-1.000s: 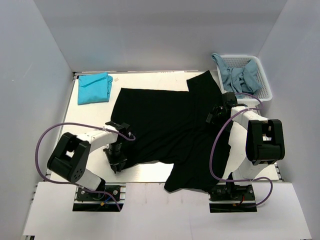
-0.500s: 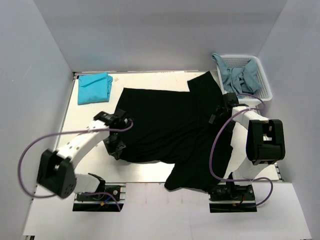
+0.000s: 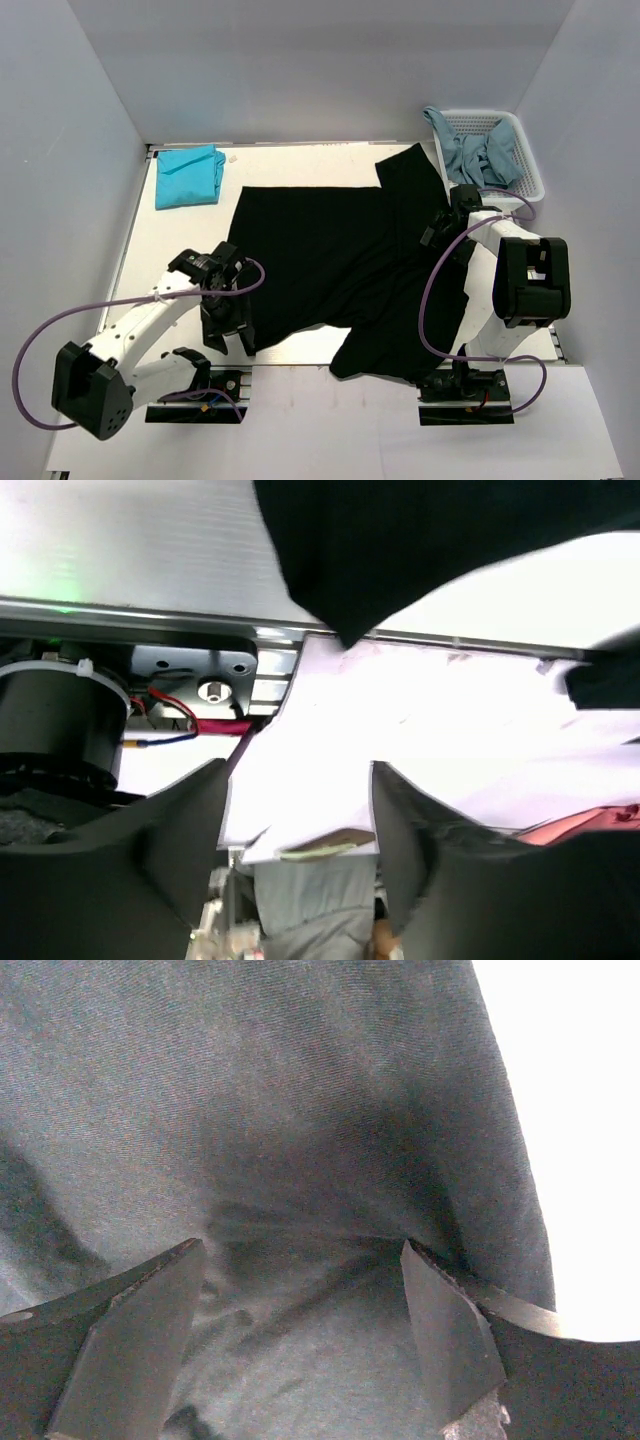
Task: Fold and stack the t-shirts
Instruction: Flatten out the tshirt
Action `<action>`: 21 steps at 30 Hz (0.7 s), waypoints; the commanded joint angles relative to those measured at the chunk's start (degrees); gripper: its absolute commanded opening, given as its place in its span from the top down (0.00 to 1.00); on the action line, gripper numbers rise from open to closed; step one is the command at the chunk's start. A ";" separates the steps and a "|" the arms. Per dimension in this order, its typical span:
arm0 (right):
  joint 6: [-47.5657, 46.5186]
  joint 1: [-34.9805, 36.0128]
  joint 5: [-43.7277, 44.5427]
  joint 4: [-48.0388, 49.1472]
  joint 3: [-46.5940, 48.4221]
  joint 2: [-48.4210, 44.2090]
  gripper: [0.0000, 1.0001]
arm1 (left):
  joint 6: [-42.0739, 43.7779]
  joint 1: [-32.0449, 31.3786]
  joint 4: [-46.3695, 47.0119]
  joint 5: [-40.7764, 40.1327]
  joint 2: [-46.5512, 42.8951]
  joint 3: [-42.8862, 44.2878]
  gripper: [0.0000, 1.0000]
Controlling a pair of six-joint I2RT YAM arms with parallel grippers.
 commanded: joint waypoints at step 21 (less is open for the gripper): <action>-12.94 8.36 2.54 8.37 -3.60 -15.27 0.10 | 3.77 1.49 16.80 -23.86 45.37 47.61 0.01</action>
